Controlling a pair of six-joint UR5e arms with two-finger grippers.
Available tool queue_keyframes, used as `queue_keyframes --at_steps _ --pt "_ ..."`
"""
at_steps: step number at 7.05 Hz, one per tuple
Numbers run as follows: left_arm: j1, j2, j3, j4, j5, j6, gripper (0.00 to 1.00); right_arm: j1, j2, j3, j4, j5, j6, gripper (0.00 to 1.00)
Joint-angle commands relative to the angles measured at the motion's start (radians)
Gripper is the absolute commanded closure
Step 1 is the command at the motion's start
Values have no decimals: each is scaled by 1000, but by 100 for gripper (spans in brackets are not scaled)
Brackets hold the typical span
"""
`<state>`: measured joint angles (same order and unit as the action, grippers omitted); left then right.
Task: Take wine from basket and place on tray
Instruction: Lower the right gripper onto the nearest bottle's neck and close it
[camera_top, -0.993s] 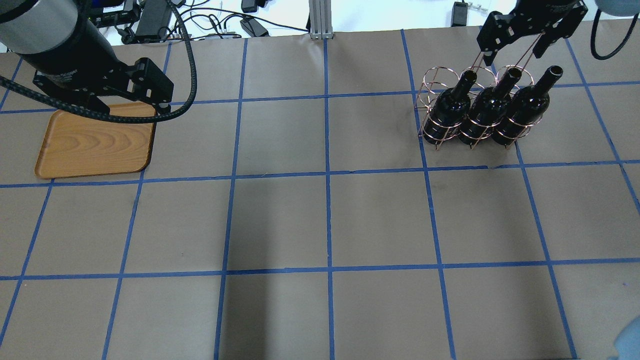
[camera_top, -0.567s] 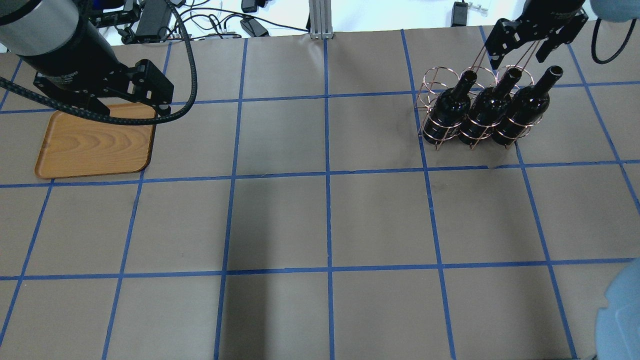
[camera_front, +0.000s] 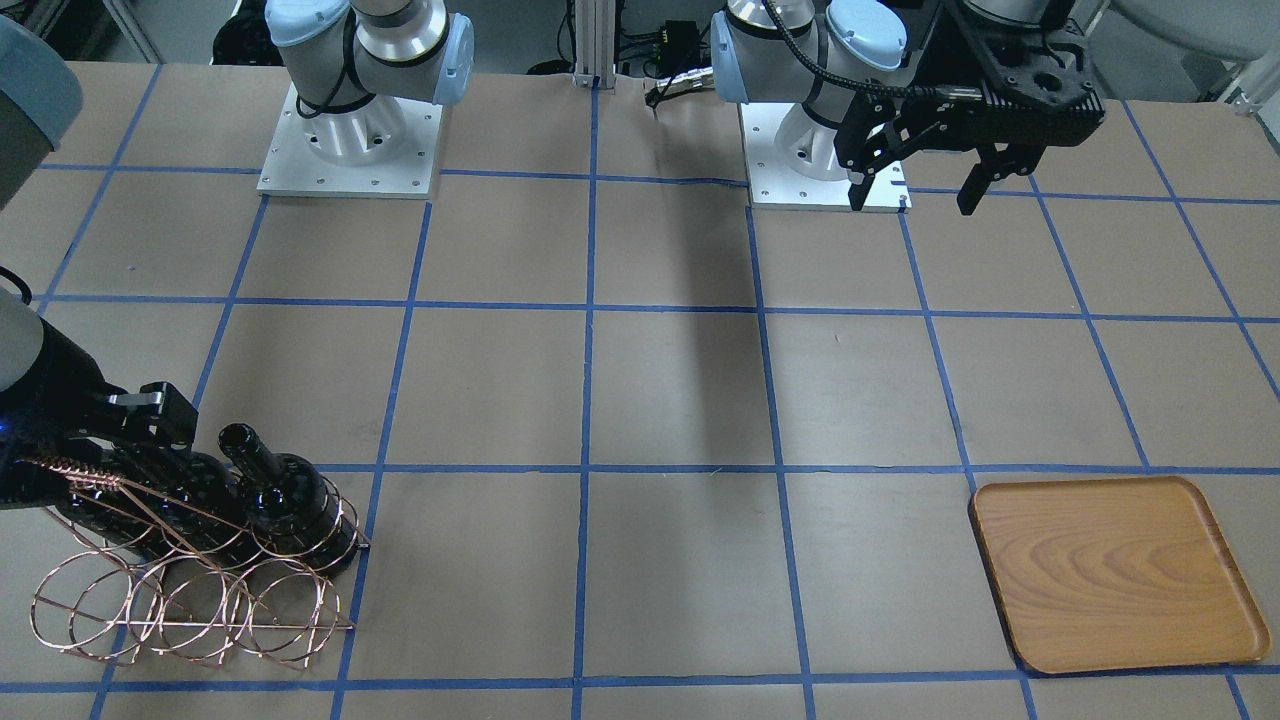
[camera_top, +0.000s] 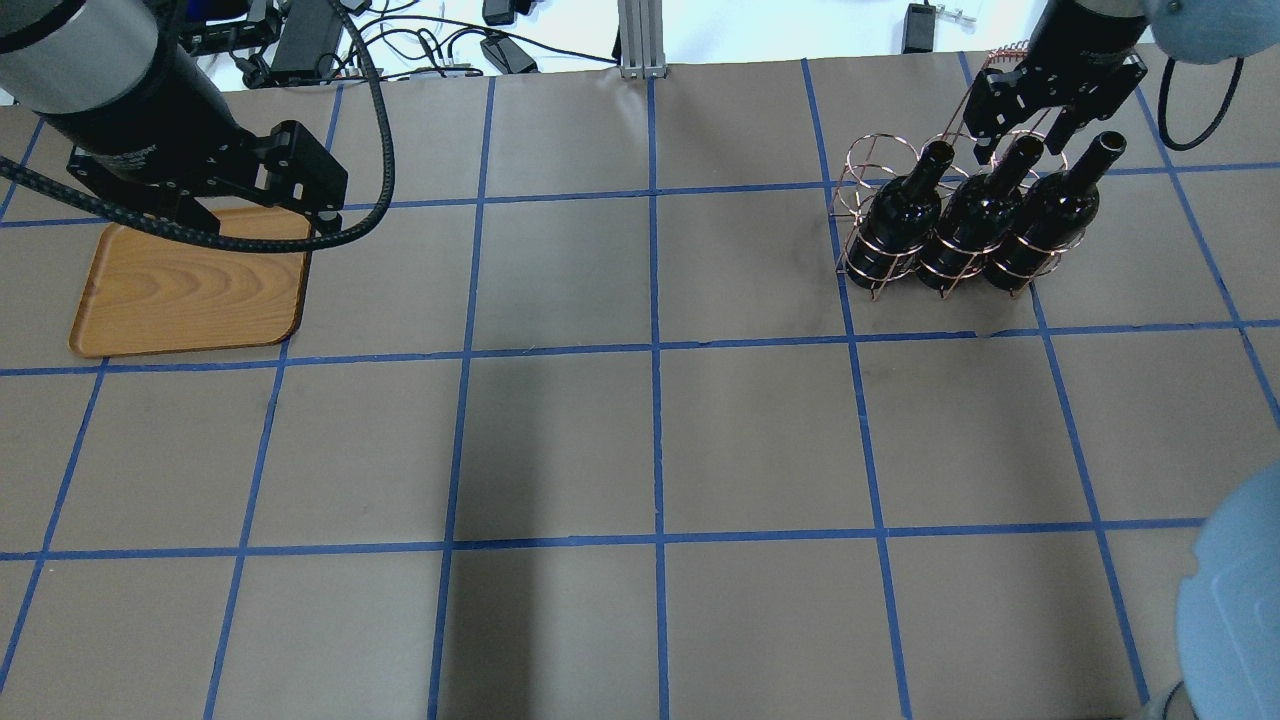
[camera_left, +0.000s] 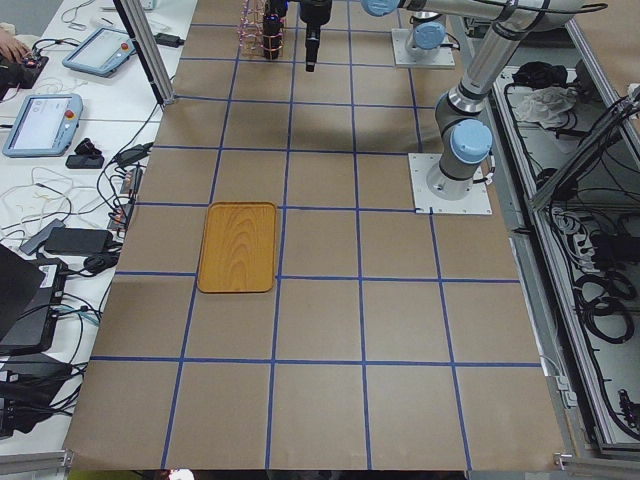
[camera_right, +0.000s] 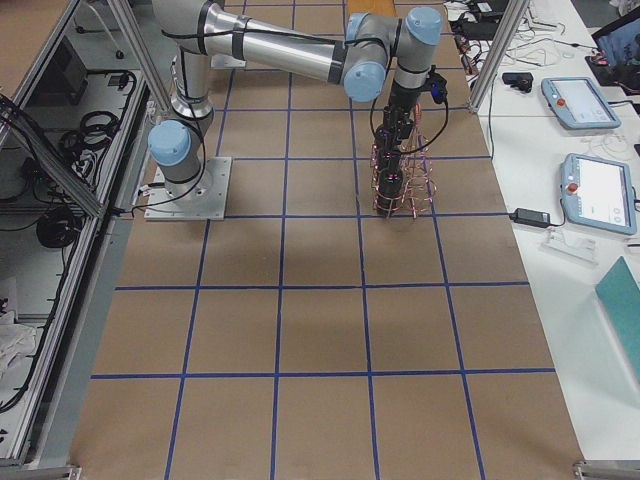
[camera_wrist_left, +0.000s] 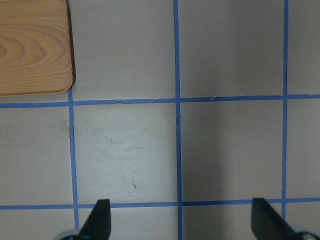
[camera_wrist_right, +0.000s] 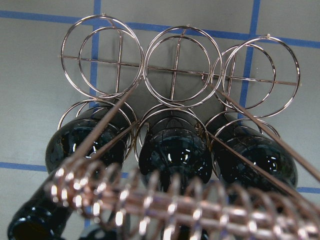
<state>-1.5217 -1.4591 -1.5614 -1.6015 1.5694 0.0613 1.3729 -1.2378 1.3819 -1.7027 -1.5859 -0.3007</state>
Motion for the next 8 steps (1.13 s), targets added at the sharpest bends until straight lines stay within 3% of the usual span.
queue_keyframes --at_steps 1,2,5,8 --pt "0 0 0 0 1 0 0 0 3 0 5 0 0 82" --pt "0 0 0 0 1 0 0 0 3 0 6 0 2 97" --pt "0 2 0 -2 1 0 0 0 -63 -38 46 -8 5 100" --pt "0 2 0 -2 1 -2 0 5 -156 -266 345 -22 27 100"
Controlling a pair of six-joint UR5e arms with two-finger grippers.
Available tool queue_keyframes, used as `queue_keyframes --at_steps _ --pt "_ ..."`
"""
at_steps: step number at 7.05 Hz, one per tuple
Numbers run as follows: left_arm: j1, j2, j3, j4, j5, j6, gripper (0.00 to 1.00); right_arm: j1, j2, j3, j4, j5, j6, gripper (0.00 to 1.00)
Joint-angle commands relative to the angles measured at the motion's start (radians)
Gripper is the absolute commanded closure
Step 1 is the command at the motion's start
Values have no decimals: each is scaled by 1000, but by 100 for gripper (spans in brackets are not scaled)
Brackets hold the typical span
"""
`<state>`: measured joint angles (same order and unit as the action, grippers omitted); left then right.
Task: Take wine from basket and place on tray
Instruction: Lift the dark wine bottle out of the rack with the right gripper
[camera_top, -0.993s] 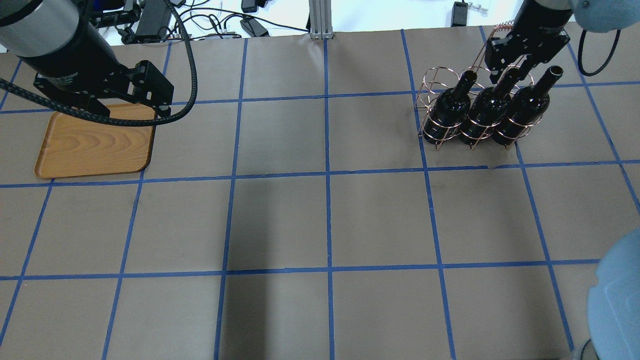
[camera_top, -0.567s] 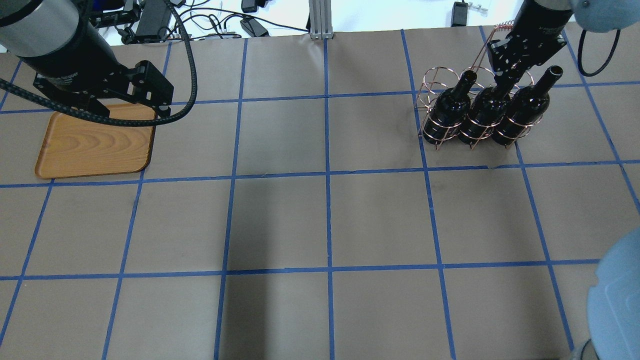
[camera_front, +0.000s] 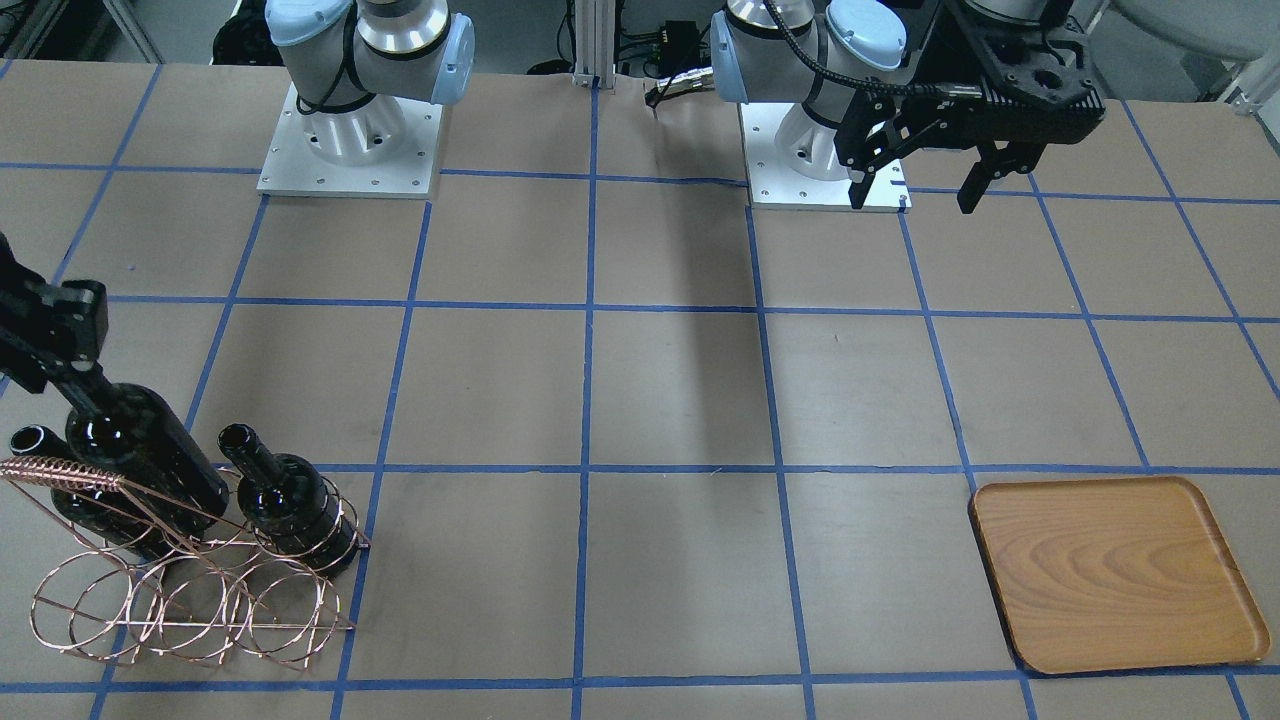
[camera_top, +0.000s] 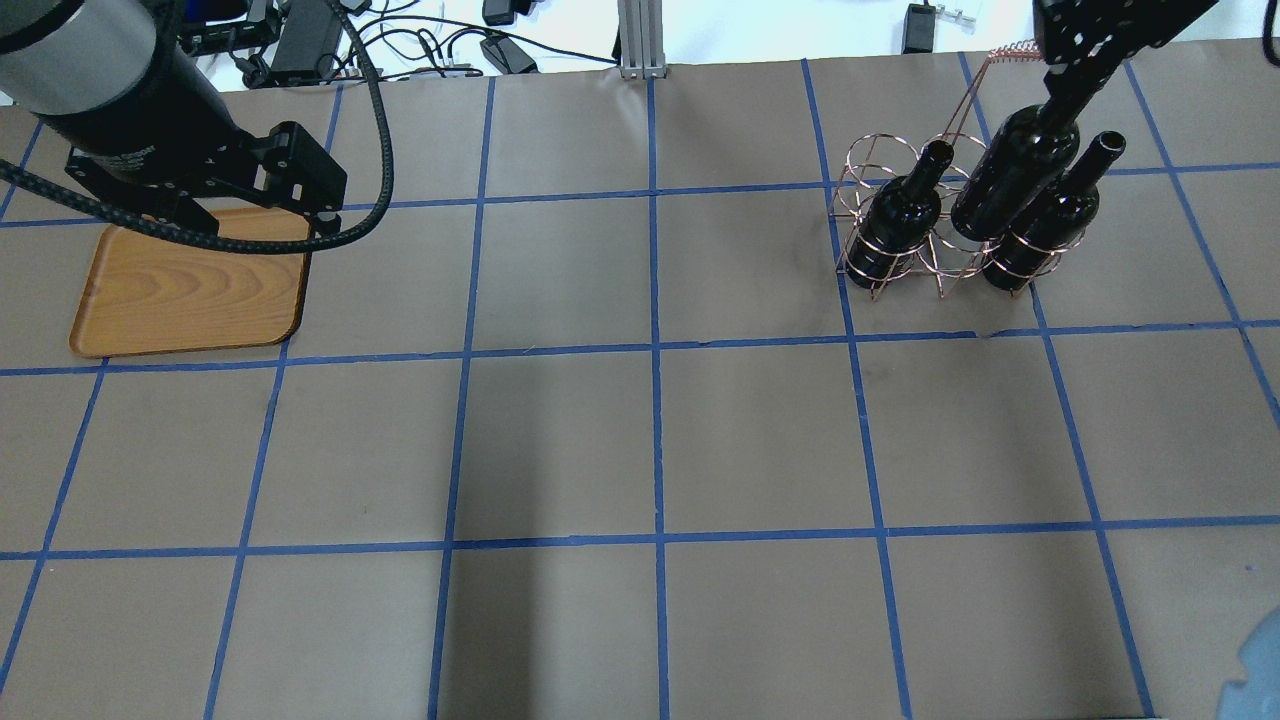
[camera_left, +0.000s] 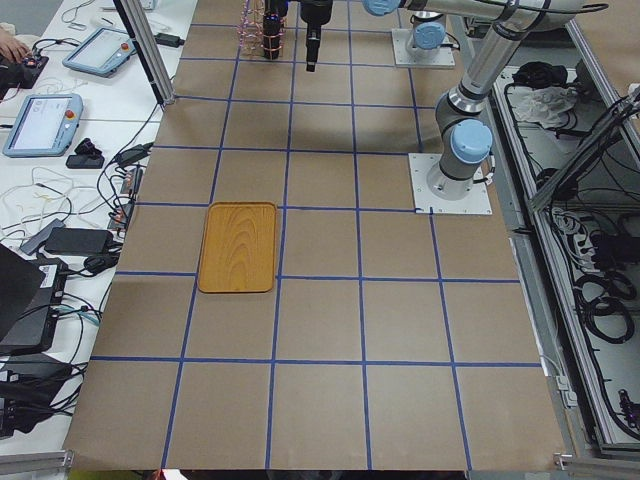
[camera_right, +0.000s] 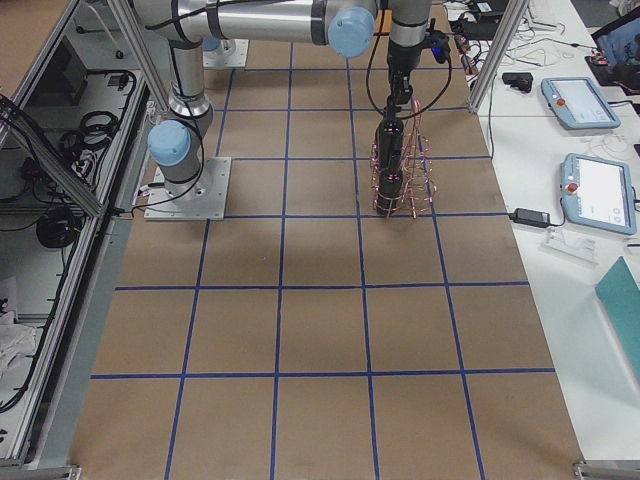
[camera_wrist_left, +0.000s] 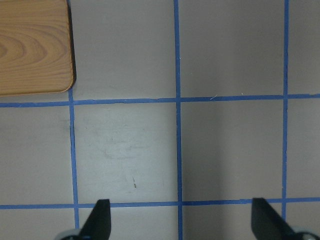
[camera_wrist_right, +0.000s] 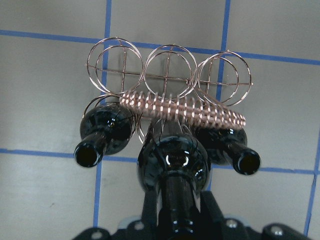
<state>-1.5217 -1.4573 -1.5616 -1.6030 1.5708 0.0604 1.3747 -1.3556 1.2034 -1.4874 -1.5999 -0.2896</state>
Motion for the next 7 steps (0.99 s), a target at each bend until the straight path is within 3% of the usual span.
queue_keyframes --at_steps 1,2,4,6,7 --pt "0 2 0 0 0 -1 0 9 -83 -90 183 -12 27 100" --pt "0 3 0 0 0 -1 0 29 -112 -67 275 1 114 100" --pt "0 11 3 -11 6 2 0 212 -175 93 274 1 289 100" --pt "11 17 12 -38 12 32 0 445 -169 218 65 2 572 100" --pt "23 15 12 -38 52 39 0 527 -125 223 -6 6 646 100"
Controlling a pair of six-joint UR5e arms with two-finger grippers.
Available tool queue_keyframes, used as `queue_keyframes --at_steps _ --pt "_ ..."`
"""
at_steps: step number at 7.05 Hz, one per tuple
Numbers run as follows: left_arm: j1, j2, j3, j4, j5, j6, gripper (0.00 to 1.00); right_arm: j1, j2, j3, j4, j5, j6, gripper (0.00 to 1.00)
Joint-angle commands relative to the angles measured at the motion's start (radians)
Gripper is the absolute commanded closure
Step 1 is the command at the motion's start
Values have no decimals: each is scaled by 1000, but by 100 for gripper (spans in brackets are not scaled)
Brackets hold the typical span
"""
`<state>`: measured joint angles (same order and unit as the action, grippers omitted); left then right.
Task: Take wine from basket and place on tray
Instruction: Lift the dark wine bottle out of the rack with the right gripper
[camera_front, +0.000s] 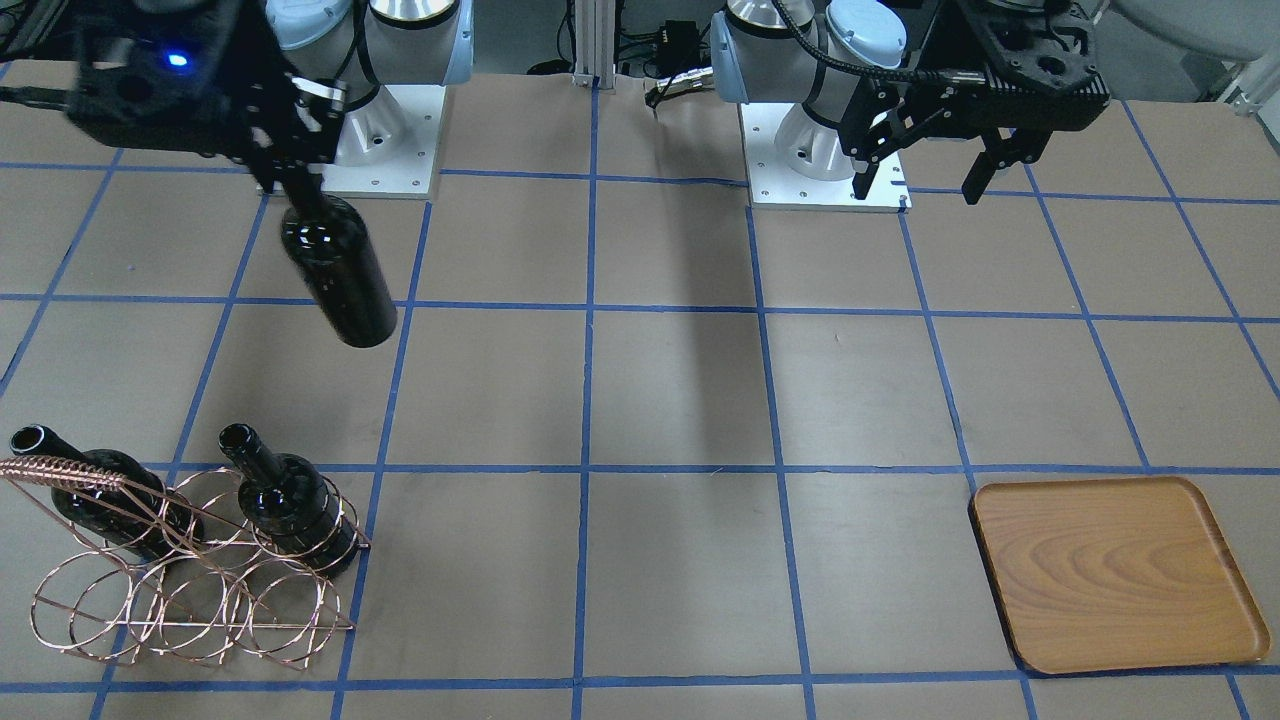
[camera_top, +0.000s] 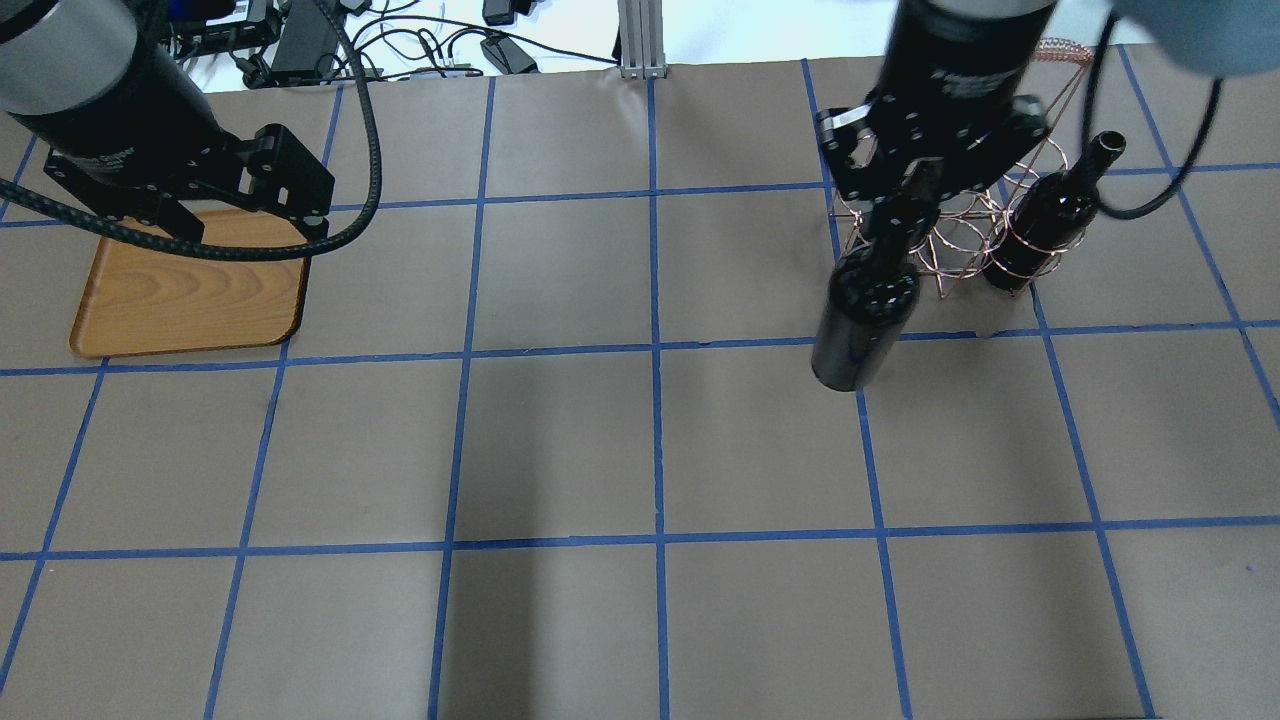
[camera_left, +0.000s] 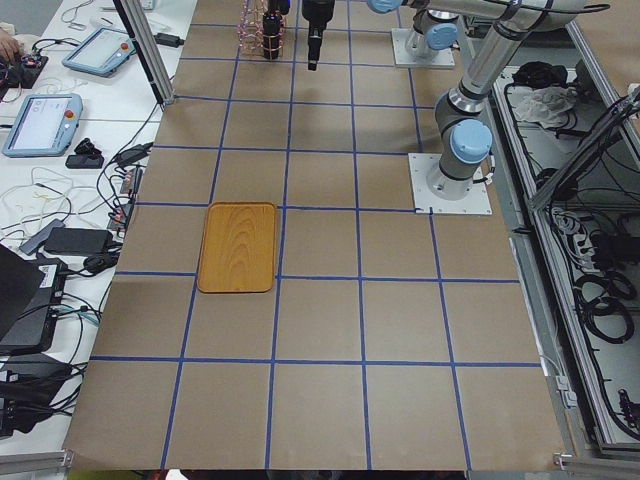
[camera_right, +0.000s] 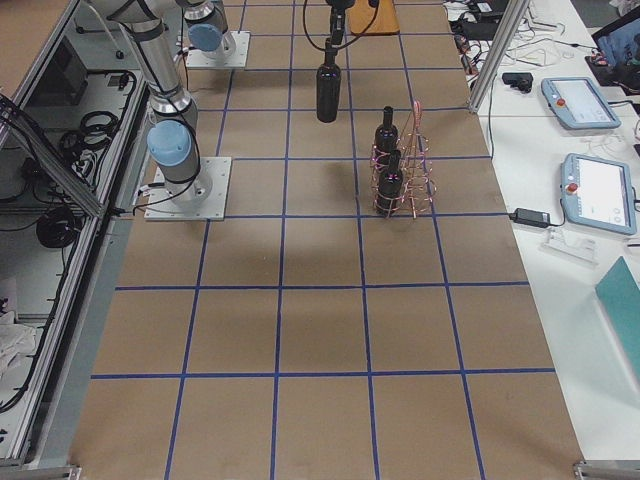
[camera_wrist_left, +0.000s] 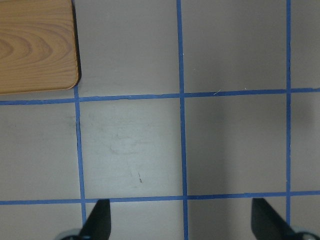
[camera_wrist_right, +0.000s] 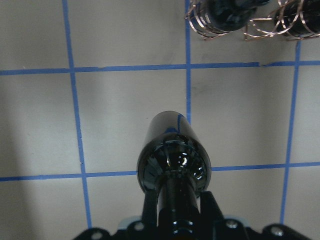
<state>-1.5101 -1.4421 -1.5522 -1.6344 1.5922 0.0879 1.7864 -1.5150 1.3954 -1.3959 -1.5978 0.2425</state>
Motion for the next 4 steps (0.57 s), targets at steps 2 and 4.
queue_keyframes --at_steps 2,4 --pt "109 3 12 -33 29 68 0 238 142 -4 -214 6 239 100" --pt "186 6 15 -36 18 85 0 339 218 -64 -236 6 358 100"
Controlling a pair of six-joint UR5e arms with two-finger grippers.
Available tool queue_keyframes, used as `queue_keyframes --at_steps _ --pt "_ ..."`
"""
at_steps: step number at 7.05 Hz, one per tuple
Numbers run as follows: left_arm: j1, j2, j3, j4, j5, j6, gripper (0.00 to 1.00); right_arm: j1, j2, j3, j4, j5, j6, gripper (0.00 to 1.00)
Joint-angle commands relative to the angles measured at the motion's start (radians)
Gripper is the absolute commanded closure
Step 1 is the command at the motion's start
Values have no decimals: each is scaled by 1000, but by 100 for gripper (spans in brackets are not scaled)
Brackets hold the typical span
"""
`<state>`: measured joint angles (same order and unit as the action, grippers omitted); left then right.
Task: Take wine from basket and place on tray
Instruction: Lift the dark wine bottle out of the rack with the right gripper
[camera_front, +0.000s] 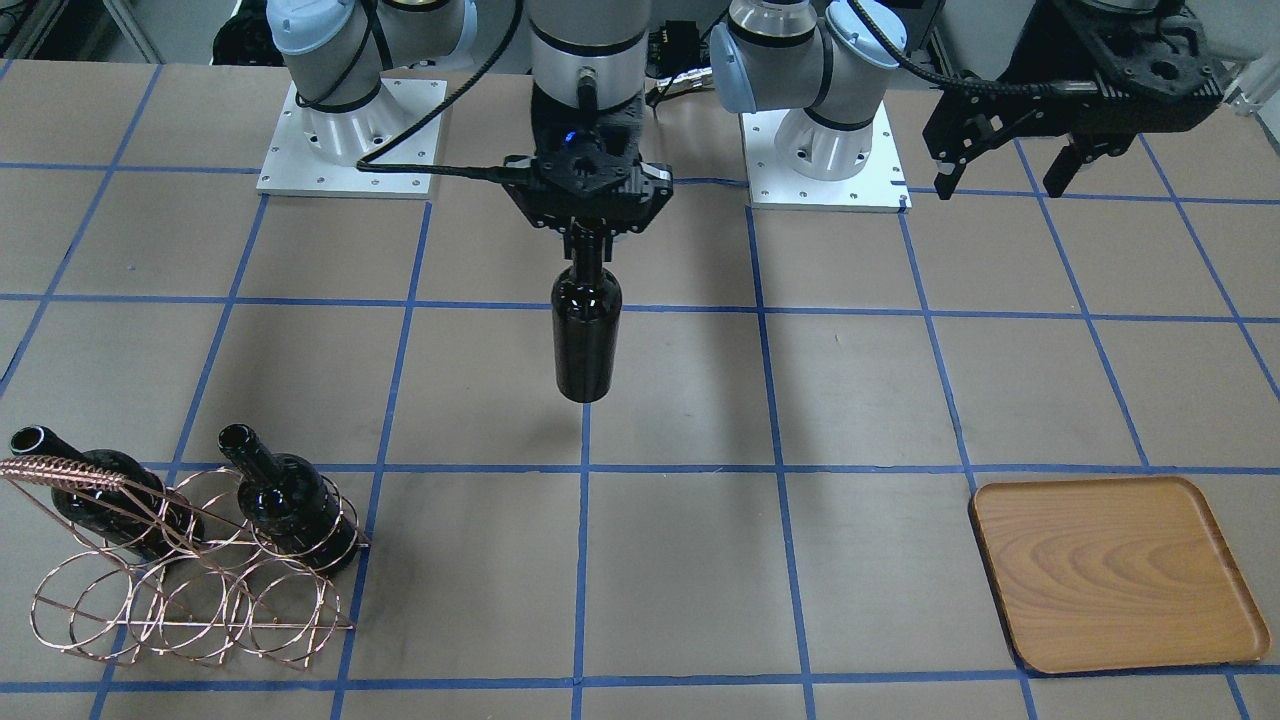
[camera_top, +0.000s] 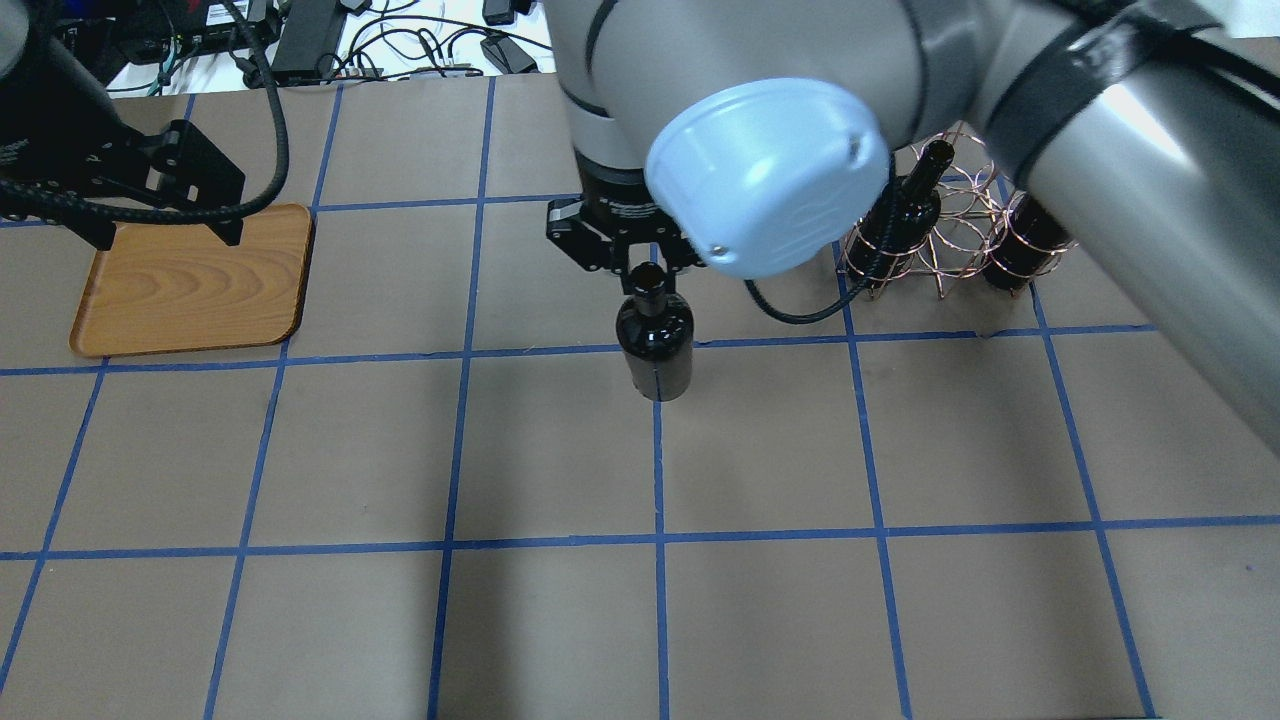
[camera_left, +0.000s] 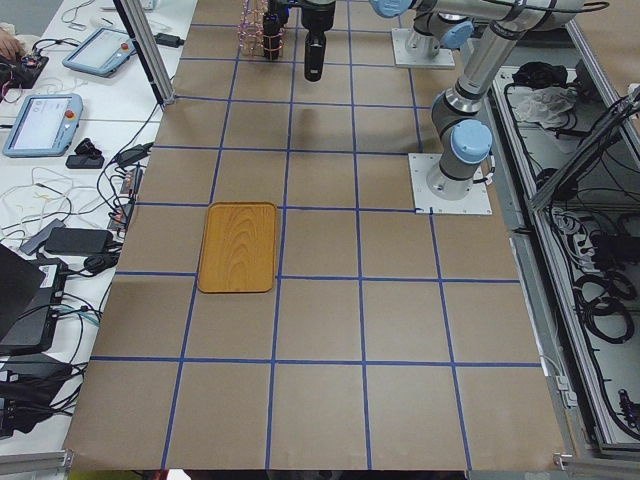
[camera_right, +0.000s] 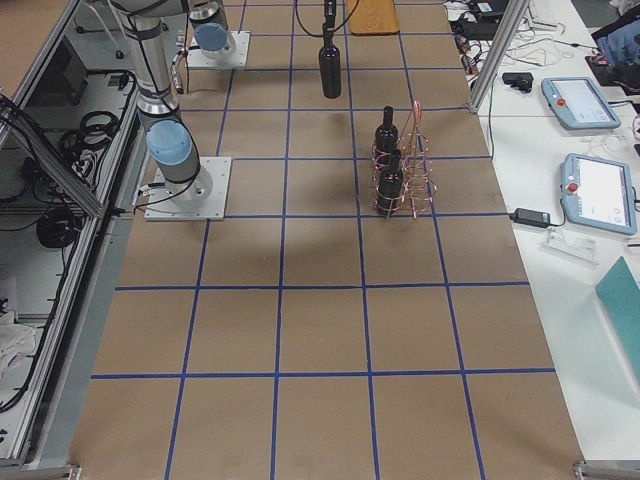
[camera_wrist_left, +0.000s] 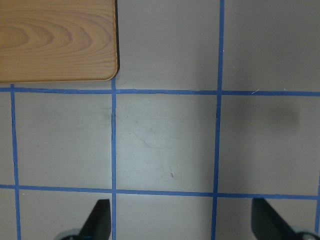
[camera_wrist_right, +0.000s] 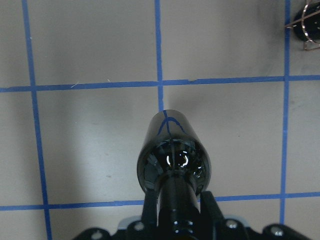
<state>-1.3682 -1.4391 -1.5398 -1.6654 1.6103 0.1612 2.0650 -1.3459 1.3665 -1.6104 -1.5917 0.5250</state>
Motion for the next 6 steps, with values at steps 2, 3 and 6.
queue_keyframes --at_steps 2,3,6 --pt "69 11 1 -31 48 14 0 110 100 -76 -23 -1 133 100" --pt "69 16 -2 -33 51 11 0 115 112 -76 -31 -1 138 100" --pt "78 22 -8 -37 53 5 0 153 174 -73 -80 1 139 100"
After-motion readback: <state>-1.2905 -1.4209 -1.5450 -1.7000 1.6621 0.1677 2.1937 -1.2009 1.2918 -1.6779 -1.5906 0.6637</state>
